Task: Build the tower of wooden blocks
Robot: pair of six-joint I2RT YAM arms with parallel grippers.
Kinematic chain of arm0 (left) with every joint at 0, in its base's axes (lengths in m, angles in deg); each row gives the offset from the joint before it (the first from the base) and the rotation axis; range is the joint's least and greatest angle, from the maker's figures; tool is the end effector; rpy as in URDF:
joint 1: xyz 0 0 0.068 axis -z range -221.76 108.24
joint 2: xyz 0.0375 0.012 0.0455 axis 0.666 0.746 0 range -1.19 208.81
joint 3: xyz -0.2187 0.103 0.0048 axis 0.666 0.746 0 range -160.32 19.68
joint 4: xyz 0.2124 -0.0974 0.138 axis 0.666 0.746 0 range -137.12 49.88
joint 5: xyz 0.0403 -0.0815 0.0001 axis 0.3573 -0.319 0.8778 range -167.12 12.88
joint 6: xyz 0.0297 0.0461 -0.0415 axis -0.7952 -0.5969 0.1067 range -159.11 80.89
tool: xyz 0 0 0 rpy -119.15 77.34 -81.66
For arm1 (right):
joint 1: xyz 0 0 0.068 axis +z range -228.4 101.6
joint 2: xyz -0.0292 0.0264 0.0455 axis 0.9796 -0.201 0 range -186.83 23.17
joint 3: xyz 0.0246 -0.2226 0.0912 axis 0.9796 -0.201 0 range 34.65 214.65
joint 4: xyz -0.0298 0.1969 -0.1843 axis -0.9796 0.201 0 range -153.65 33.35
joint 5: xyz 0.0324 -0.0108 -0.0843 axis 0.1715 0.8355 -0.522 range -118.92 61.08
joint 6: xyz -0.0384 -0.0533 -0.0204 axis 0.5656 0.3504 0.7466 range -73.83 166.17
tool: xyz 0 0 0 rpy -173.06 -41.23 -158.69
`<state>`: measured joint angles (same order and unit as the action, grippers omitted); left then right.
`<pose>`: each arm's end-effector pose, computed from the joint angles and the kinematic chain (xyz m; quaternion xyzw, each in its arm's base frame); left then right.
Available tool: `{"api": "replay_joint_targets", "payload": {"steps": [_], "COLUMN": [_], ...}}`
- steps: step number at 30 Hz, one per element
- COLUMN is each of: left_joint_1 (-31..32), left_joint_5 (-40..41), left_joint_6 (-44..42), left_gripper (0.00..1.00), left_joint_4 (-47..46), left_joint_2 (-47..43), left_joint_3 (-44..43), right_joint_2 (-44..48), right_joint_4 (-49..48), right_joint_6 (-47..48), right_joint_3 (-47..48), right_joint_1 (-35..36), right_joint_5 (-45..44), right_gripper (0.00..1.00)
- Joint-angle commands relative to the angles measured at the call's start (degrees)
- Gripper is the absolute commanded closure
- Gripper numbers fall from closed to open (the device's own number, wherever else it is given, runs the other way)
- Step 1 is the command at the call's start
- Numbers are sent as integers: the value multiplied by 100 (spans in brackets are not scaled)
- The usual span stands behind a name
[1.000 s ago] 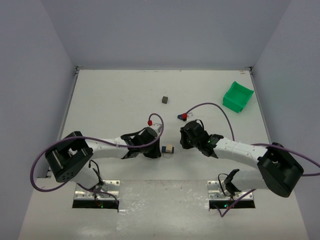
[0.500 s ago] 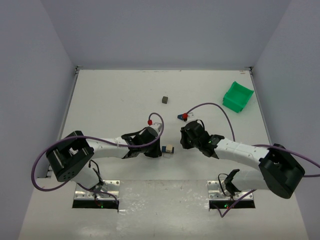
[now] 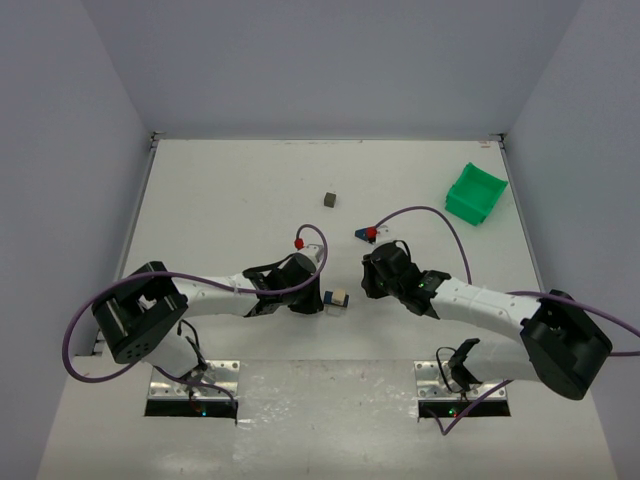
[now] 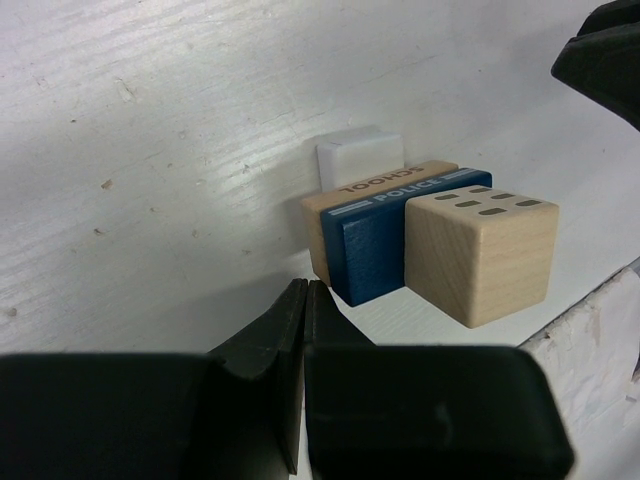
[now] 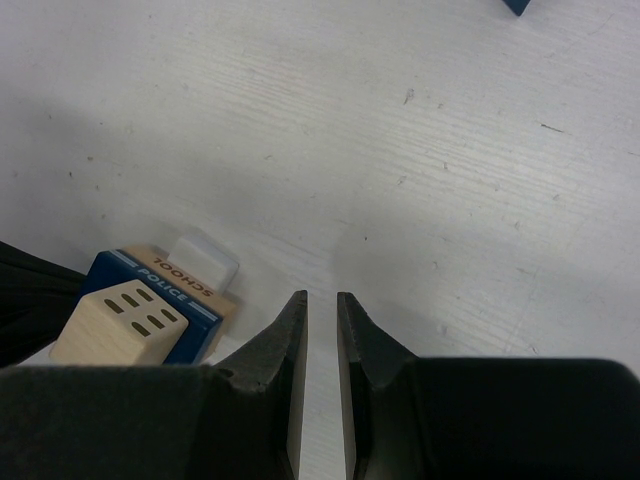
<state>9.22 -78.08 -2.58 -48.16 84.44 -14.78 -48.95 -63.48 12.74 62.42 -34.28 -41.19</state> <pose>0.1833 -0.2277 0.0838 0.1210 0.9322 -0.2415 0.2409 0.1986 0.1760 0.1085 -0.0443 0.9168 0.1639 0.3613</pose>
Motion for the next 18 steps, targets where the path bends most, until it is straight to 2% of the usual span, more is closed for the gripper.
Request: {"api": "replay_joint_targets", "payload": {"steps": [1, 18], "left_joint_1": [48, 52], "left_joint_5": [250, 162], "left_joint_6": [74, 48], "left_gripper": [100, 100], "left_joint_4": [-159, -224], "left_joint_2": [-130, -140], "left_joint_3": [-153, -151], "right_joint_2": [141, 255], "right_joint_4": [-113, -89], "right_joint_6": [-19, 1], "right_joint_3": [-17, -59], "right_joint_1": [-8, -24], "right_joint_5": [-157, -225], "right_gripper": [82, 82]}}
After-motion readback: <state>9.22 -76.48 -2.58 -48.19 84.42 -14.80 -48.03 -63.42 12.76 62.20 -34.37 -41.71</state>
